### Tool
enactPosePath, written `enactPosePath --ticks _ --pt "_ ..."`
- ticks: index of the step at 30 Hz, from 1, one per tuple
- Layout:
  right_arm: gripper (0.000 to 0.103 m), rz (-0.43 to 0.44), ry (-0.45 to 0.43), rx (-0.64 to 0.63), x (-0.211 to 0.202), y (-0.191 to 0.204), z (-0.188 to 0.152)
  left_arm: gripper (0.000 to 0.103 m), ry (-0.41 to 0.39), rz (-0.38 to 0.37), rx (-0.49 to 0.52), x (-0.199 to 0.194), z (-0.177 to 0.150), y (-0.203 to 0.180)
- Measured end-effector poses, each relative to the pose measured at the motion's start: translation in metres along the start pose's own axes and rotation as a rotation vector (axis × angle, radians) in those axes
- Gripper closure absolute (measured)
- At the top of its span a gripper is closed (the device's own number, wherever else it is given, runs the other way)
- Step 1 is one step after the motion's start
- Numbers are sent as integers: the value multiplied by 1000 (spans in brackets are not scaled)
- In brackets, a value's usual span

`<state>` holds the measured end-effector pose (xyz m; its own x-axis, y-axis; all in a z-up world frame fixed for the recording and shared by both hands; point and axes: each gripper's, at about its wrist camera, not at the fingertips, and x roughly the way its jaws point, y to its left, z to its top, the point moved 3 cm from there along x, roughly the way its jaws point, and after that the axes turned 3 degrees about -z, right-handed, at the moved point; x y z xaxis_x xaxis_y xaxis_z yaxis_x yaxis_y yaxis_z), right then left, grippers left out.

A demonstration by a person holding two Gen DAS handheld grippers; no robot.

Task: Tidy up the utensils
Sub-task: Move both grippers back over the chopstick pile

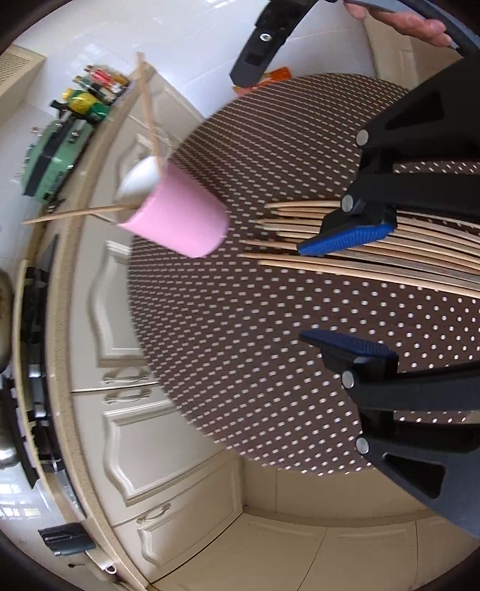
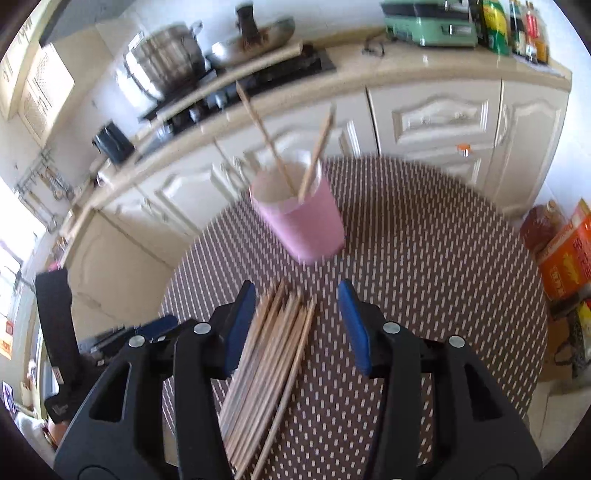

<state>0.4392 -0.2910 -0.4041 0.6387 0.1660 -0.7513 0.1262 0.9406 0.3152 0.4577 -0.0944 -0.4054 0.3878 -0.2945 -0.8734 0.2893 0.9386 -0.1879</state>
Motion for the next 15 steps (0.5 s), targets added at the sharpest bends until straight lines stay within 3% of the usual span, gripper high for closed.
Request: enactPosePath --ticks 7,15 --pt "56 -10 153 21 33 5 -44 61 164 40 71 41 -31 -2" --pt "56 -24 246 58 54 -4 -63 61 222 51 125 56 -44 -3"
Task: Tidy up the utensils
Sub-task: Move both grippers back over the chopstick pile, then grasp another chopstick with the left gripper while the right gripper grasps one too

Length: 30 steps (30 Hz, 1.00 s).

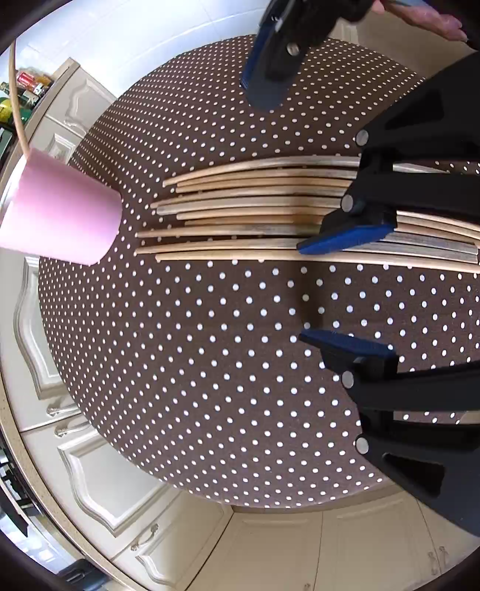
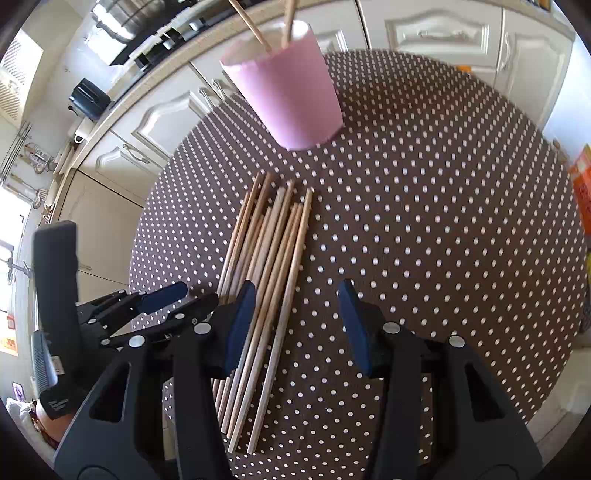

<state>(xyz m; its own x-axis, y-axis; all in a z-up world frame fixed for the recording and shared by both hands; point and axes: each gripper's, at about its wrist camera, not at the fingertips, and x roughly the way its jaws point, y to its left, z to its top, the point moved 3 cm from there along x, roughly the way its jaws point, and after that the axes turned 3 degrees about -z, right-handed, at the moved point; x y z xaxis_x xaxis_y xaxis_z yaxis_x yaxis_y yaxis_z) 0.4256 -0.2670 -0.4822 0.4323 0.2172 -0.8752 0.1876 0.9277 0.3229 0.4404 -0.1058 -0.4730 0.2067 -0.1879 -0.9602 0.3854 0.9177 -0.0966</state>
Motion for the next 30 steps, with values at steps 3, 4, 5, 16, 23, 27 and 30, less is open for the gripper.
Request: enactPosePath --ticks 3,4,5,16,23,27,30 --pt "56 -9 25 11 6 -1 -2 61 6 -4 15 3 0 -2" --pt "56 -12 37 13 8 -1 -3 61 11 -2 24 4 2 -5" --pt "56 -16 47 15 10 -1 -4 61 13 1 31 5 4 -8" --pt "57 -70 173 10 37 9 -8 64 40 56 58 11 18 -19" --pt "69 -143 222 -34 52 28 -2 72 50 39 -2 7 11 -7" --pt "69 -229 238 -90 58 46 -2 72 51 28 -21 9 12 -3" --pt "67 -276 236 -159 64 62 -5 72 48 32 -23 13 16 10"
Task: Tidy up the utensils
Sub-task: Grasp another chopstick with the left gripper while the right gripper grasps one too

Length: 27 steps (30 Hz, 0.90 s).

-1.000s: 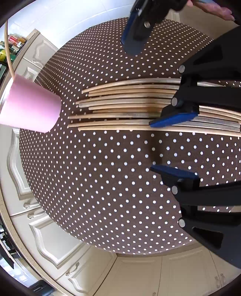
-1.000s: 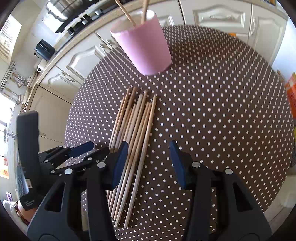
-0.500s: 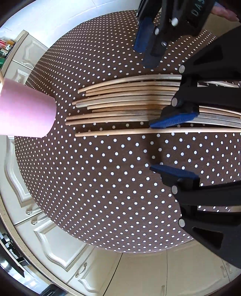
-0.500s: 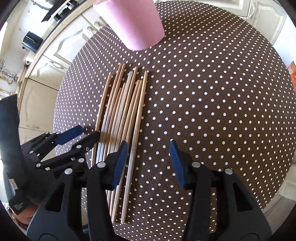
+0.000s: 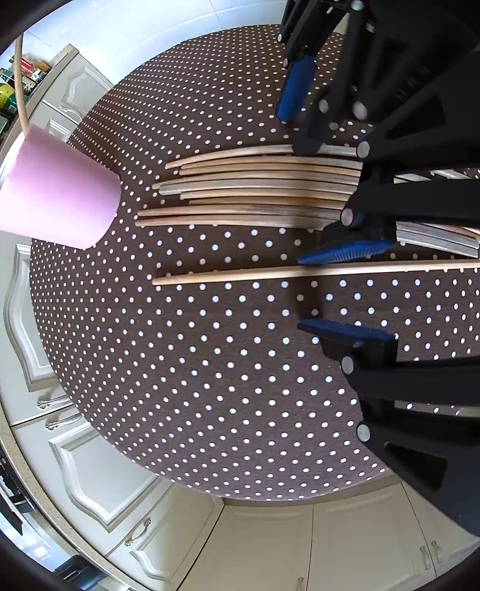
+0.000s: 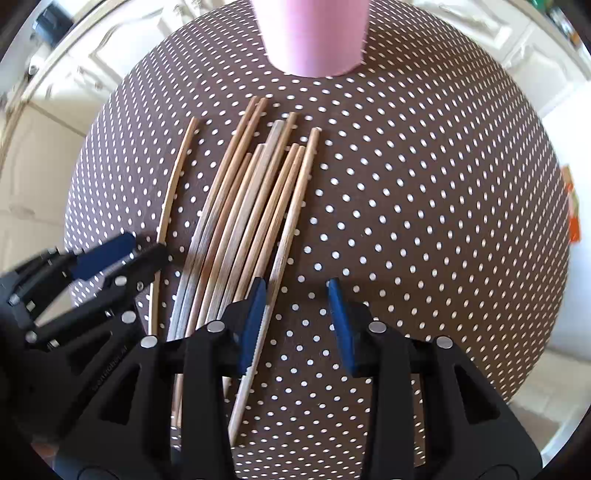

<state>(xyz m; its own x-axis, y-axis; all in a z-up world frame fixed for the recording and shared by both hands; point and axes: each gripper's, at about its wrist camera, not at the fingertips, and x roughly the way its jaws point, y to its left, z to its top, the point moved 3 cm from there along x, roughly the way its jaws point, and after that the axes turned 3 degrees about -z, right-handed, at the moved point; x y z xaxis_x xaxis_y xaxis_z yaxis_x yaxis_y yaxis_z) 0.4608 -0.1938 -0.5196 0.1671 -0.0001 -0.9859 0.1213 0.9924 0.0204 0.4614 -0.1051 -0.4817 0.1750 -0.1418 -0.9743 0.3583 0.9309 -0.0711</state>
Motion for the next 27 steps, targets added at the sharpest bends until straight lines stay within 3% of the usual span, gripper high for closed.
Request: enactPosePath --ticks 5,12,13,14,26,27 --pt "70 -63 14 -115 4 22 -3 72 2 19 15 2 6 -3" --pt "94 -46 56 -94 5 15 1 73 11 35 16 3 9 -17" --pt "96 -41 59 -91 4 10 3 79 9 33 19 3 9 -18" --pt "96 -22 63 -83 4 6 5 96 5 29 22 2 9 -19" --pt "97 206 27 38 -10 -51 17 98 -42 -152 -107 -5 13 -10" --pt "97 218 14 39 -9 -71 14 98 -54 -165 -111 -8 13 -9"
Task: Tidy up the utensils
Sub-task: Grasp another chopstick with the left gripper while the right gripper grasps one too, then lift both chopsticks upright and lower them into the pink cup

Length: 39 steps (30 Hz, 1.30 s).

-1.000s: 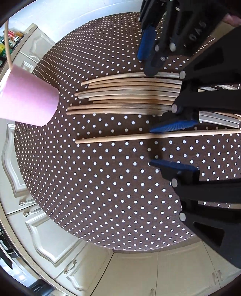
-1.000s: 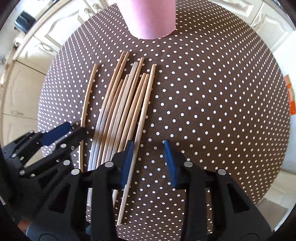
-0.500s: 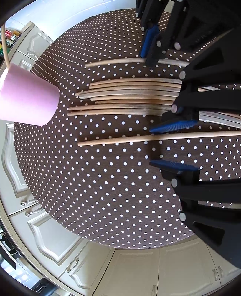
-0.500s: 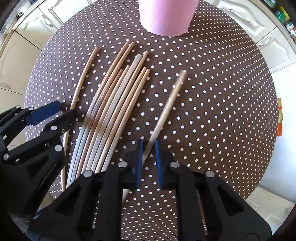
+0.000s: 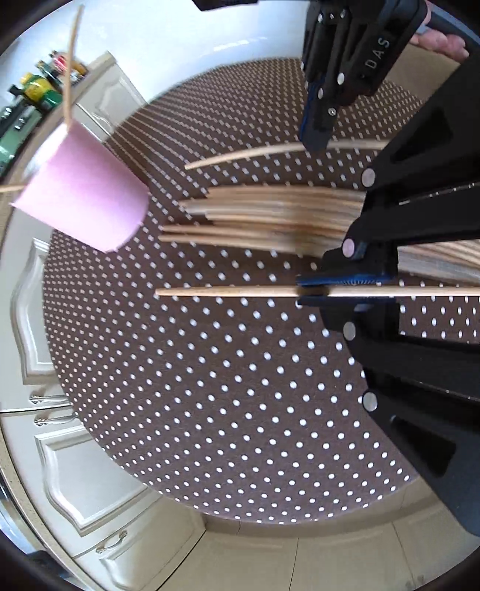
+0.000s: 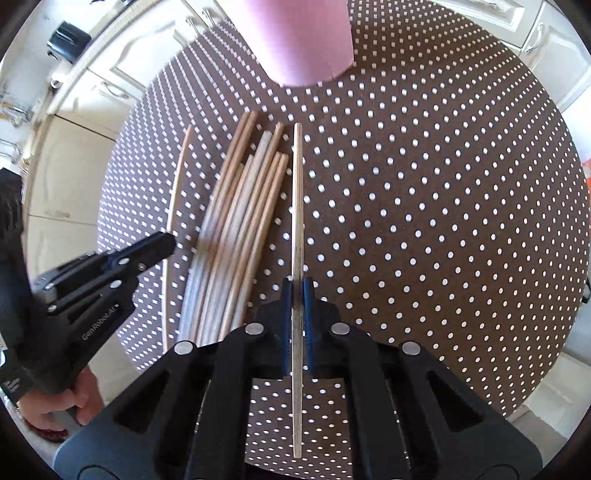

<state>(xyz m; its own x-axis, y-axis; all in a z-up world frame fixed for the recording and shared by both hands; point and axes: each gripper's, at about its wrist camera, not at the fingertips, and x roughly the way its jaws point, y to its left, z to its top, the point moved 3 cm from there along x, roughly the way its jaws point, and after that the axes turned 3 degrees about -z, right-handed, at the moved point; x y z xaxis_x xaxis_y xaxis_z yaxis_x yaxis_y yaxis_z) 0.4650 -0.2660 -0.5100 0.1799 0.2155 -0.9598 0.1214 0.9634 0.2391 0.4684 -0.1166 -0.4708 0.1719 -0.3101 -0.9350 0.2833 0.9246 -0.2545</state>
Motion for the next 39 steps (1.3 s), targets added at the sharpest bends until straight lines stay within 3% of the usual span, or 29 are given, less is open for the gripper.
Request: enactPosePath --ticks 6,11,18,25,31,39 --pt "97 75 -79 2 -37 -15 9 98 -94 -57 5 -27 5 -10" --pt "97 119 -175 -21 -78 13 15 98 -212 -99 31 -64 14 -14" --pt "97 159 -367 -52 -143 30 33 98 -398 -156 69 -121 38 -27" --pt "97 211 -588 -70 -198 29 73 98 -601 -197 104 -171 83 -52" --pt "97 194 -752 -56 -232 17 114 98 -735 -230 115 -189 133 -71" --pt "96 174 -859 -69 -235 -2 167 98 -822 -258 124 -176 179 -78"
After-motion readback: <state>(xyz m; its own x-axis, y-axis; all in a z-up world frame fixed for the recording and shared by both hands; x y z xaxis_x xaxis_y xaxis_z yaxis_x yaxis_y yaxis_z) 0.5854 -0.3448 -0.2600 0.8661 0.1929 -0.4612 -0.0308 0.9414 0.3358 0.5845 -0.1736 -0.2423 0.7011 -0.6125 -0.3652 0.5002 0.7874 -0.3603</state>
